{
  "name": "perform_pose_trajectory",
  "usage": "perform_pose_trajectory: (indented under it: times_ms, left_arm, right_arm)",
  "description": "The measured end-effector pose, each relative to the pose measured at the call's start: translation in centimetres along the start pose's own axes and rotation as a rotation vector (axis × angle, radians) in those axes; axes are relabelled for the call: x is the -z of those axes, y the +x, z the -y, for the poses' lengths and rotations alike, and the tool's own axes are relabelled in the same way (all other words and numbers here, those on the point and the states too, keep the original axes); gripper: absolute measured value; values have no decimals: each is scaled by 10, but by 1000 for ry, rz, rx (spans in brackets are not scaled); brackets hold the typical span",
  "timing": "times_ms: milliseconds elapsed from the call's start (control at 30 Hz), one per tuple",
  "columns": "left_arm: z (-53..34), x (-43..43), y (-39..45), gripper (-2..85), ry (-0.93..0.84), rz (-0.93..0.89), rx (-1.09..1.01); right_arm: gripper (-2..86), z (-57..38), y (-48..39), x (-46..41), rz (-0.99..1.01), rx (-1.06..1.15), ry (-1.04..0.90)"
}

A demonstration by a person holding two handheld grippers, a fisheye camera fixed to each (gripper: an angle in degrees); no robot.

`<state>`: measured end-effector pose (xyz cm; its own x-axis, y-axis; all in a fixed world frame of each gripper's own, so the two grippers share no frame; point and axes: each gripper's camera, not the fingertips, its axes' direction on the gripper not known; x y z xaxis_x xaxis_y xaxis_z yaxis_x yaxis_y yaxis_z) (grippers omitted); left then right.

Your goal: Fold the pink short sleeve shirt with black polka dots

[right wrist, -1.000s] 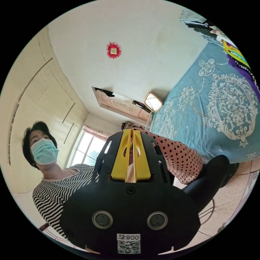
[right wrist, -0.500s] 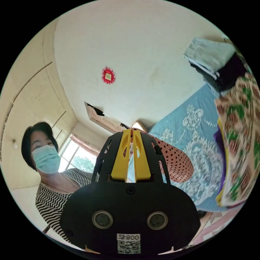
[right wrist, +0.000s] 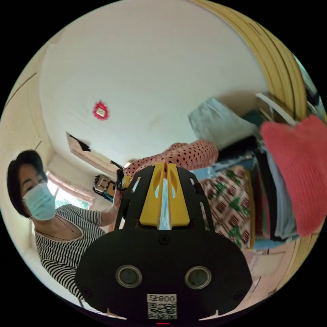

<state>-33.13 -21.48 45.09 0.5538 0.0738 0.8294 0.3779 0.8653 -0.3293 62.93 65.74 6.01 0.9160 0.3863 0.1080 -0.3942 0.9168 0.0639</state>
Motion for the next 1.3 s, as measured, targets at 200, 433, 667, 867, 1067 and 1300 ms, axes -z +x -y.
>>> perform_pose_trajectory:
  times_ms: [200, 433, 667, 867, 1067, 1300]
  left_arm:
    - [15, -106, -42, 12, -214, 44, 251]
    - [81, -169, -10, 12, -370, 130, 204]
    - [118, -194, -17, 13, -396, 228, 306]
    - [150, -187, -20, 12, -344, 151, 457]
    - [191, -158, 16, 5, -358, 186, 461]
    - [284, -136, 85, 2, -335, 280, 175]
  right_arm:
    - [8, -36, 177, 7, -126, -247, -224]
    - [8, -41, 269, 33, -213, -214, -320]
    - [10, -50, 373, 26, -244, -281, -389]
    - [10, -49, 428, 45, -177, -360, -325]
    - [8, -31, 433, 96, -171, -401, -193]
    - [2, -7, 395, 152, -272, -421, -13]
